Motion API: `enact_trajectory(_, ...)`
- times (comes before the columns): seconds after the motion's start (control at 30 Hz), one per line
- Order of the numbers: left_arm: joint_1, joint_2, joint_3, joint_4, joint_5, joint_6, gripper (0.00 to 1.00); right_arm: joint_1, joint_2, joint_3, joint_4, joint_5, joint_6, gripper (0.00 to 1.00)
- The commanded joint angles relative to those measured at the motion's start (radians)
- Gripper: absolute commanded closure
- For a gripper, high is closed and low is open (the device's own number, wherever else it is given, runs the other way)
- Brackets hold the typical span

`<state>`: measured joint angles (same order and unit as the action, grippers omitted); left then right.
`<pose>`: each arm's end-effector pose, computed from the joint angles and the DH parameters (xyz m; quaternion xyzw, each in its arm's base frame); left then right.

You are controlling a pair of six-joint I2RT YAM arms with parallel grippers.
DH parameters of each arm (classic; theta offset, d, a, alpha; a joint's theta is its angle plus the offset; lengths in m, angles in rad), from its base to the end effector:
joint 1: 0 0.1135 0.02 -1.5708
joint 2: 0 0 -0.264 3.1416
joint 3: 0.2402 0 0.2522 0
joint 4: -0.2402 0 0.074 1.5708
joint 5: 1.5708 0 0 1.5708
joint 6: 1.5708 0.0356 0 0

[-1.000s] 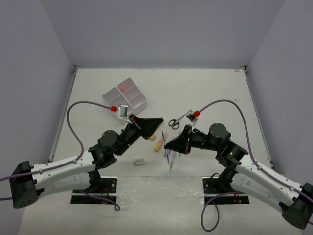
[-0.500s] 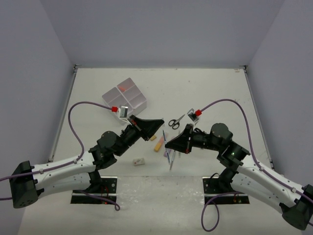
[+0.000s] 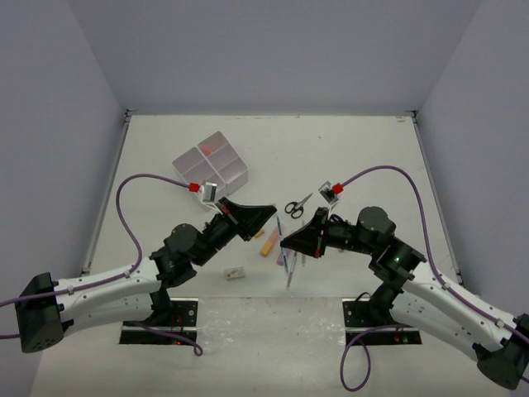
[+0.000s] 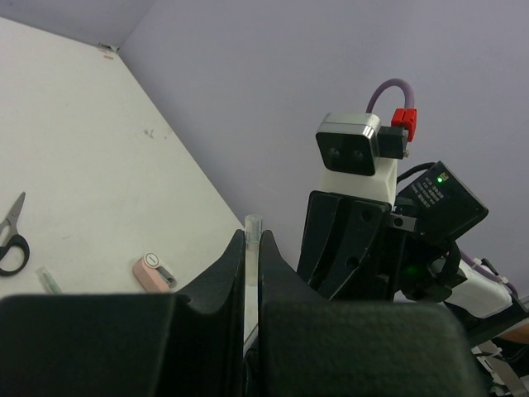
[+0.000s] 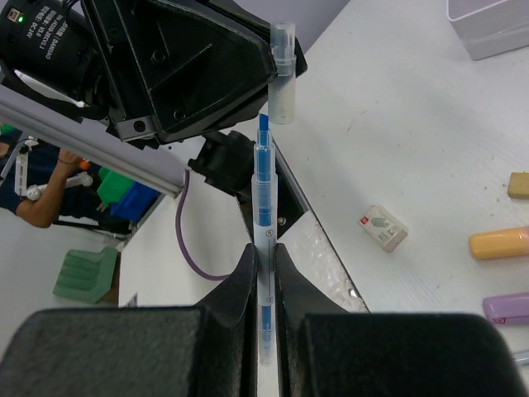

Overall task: Sort the stationery into containers
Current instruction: Close the pen cap on the pen.

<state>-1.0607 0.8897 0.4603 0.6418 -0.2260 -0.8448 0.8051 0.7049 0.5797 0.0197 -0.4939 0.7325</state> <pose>0.1084 -0.1774 0.2941 -0.0200 0.6300 -0.5891 0.5057 0.1086 0.1373 0.3024 -0.1895 0.7144 0.5815 0.3398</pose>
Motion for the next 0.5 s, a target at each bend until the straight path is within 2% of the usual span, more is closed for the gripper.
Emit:
enact_trajectory(0.0,0.001,-0.022,-0.003,0.047,-0.018,0.014,1.00,0.005,0.006,0.045,0.003,-0.006,-0.013,1.00)
enact_trajectory(0.47,0.001,-0.007,0.003,0.052,-0.013,0.033,1.00,0.005,0.018,0.042,0.009,-0.037,-0.010,1.00)
